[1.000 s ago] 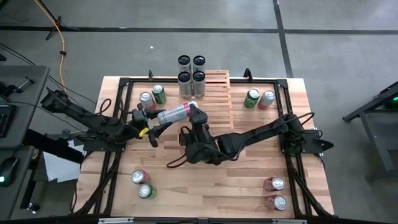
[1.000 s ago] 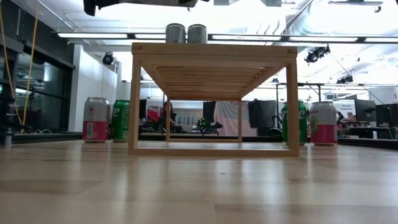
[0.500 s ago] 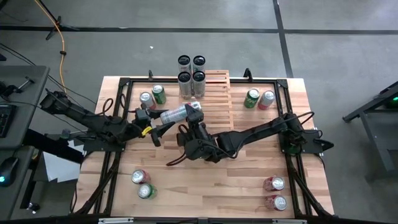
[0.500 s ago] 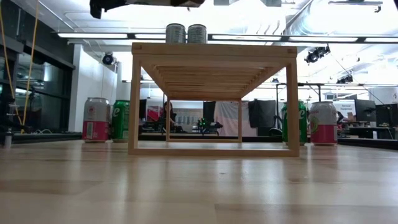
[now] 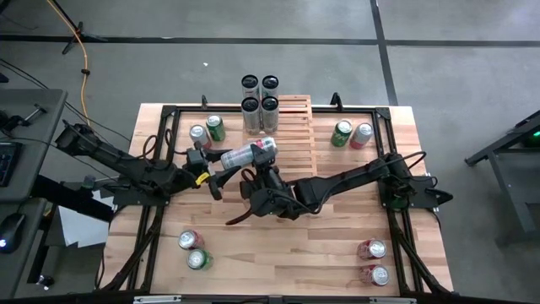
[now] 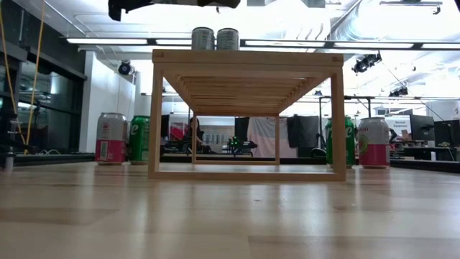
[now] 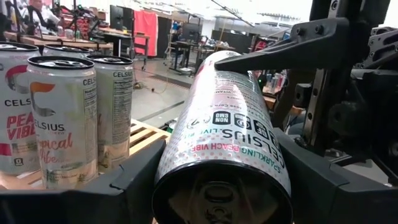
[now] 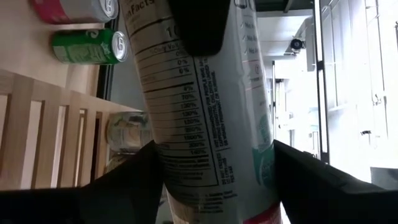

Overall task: Place canned beverage on shelf
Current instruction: Put the white pink soda can aligned with the other white pink soda cans on the shelf

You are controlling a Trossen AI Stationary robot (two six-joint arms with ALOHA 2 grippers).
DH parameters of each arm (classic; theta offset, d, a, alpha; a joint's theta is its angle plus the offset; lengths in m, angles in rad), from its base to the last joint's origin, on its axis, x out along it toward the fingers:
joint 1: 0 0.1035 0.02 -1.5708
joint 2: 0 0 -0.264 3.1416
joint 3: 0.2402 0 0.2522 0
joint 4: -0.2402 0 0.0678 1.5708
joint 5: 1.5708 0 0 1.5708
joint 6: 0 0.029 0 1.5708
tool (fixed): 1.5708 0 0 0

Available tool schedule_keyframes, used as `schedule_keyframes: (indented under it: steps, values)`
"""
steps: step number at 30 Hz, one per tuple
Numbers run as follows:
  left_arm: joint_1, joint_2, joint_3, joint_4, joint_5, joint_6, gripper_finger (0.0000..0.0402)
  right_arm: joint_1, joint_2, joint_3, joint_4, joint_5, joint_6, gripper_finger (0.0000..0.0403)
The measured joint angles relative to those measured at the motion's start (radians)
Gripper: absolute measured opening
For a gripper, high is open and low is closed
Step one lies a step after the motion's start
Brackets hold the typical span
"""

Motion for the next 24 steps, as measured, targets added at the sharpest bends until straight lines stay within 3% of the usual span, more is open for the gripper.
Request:
schedule_keyframes:
  steps: [10, 14, 19, 24]
  values:
    - [-0.035, -0.071, 0.001, -0.085, 0.008, 0.127, 0.0302, 0.026, 0.001, 0.0, -0.01, 0.01, 0.03, 0.0238]
    - [-0.071, -0.13, 0.001, -0.133, -0.018, 0.151, 0.0303, 0.025, -0.007, 0.0, -0.116, 0.026, 0.121, 0.0238]
    - [-0.117, -0.21, 0.0, -0.227, -0.019, 0.185, 0.0304, 0.024, -0.07, 0.0, -0.396, -0.017, 0.422, 0.0238]
    - [-0.157, -0.269, -0.001, -0.303, -0.02, 0.206, 0.0305, 0.022, -0.183, 0.0, -0.762, -0.135, 0.936, 0.0238]
